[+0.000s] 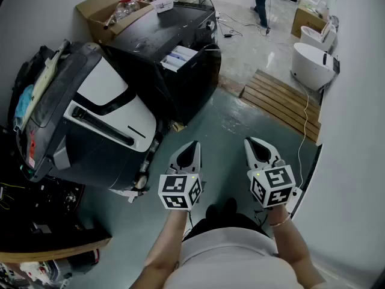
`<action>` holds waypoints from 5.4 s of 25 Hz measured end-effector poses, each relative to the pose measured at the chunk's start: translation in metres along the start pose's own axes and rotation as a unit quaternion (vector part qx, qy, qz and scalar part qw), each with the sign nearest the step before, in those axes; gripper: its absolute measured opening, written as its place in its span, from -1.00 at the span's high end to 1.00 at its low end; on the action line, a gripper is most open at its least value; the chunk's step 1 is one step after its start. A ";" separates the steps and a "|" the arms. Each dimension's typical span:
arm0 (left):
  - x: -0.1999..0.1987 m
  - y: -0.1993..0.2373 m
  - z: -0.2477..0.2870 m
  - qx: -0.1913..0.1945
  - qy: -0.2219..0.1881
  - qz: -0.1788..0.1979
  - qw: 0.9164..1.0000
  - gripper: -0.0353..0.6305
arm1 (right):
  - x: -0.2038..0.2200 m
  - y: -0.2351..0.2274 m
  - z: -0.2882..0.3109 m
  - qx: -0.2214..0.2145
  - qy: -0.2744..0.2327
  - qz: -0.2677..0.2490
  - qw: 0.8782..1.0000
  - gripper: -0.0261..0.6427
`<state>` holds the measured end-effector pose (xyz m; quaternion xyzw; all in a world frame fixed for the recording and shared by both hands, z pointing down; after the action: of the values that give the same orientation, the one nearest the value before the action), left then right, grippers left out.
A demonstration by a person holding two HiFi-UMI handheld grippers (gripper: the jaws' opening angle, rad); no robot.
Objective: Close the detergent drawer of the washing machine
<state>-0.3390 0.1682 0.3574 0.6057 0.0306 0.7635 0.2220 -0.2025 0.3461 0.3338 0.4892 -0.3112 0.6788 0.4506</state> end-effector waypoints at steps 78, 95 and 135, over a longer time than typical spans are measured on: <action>-0.069 0.178 0.301 -0.124 0.061 -0.057 0.989 0.36 | -0.063 -0.165 0.352 -0.038 0.069 0.018 0.997 0.65; -0.069 0.173 0.318 -0.230 0.027 -0.094 0.968 0.36 | -0.076 -0.192 0.435 -0.165 0.085 -0.030 0.982 0.65; -0.041 0.170 0.346 -0.378 -0.010 -0.162 0.911 0.36 | -0.057 -0.198 0.549 -0.342 0.137 -0.110 0.923 0.65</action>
<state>-0.0584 -0.0775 0.4653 0.4702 -0.1649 0.6655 0.5558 0.1962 -0.0666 0.4560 0.2388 -0.4043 0.5373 0.7006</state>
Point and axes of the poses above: the fingertips, and each gripper's own axes: z forward along the fingers, y to its left, x out of its underside, the point moved 9 cm from there along -z, backward along the fingers, and after that the axes turned 8 degrees about -z, right-handed, at the moved point
